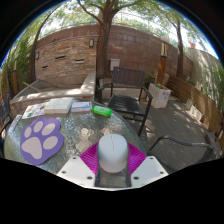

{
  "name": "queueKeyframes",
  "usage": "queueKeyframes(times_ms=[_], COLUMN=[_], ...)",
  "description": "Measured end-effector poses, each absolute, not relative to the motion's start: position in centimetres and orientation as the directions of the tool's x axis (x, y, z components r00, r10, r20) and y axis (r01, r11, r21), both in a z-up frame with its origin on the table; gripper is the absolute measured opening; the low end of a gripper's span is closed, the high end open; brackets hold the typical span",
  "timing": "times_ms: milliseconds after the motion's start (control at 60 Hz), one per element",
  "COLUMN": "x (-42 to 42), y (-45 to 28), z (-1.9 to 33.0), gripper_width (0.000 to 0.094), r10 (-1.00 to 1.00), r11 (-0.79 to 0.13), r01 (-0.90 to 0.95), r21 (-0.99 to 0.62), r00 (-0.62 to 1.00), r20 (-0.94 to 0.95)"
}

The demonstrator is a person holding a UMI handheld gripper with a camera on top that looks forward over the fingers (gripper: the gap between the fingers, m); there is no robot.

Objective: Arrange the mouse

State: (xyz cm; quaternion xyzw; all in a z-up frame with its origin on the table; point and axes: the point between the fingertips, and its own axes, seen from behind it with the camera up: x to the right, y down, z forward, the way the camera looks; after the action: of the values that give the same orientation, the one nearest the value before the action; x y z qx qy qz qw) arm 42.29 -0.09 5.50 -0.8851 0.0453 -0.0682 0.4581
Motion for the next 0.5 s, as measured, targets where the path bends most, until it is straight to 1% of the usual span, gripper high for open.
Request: queueKeyframes(times_ms=[67,100,183,200,250,283,317,383,450,467,483,500], x=[42.7,42.6,39.3,38.7,35.3,32.2,29.0,23.0,18.0,16.3,16.3,15.8], y=[1.6,2.6,4.9,5.5,7.0,7.7,8.2,9.4,10.3,9.6,9.8,9.9], z=[11.3,14.9,22.2,24.2,26.6,27.4,26.9,23.4,15.8,13.3,12.5,10.8], gripper_width=[0.0346,0.0345,0.0343,0.0343,0.0347,0.0348,0.0345,0.0342,0.0340,0.0340,0.0340,0.0340], r10=[-0.207,-0.226,-0.224,-0.222,-0.185,-0.156,-0.122,-0.055,-0.011,-0.005,-0.002,-0.001], r11=[-0.489,-0.439,-0.312,-0.291,-0.245,-0.229,-0.234,-0.294,-0.411,-0.437,-0.463,-0.484], r01=[-0.063,-0.075,-0.079,-0.078,-0.075,-0.074,-0.072,-0.074,-0.067,-0.062,-0.059,-0.056], r21=[-0.870,-0.895,-0.947,-0.953,-0.967,-0.971,-0.970,-0.953,-0.909,-0.897,-0.884,-0.873], r00=[0.977,0.974,0.974,0.975,0.982,0.987,0.991,0.997,0.998,0.998,0.998,0.998], r20=[0.046,0.030,-0.007,-0.012,-0.029,-0.039,-0.045,-0.061,-0.068,-0.067,-0.066,-0.063])
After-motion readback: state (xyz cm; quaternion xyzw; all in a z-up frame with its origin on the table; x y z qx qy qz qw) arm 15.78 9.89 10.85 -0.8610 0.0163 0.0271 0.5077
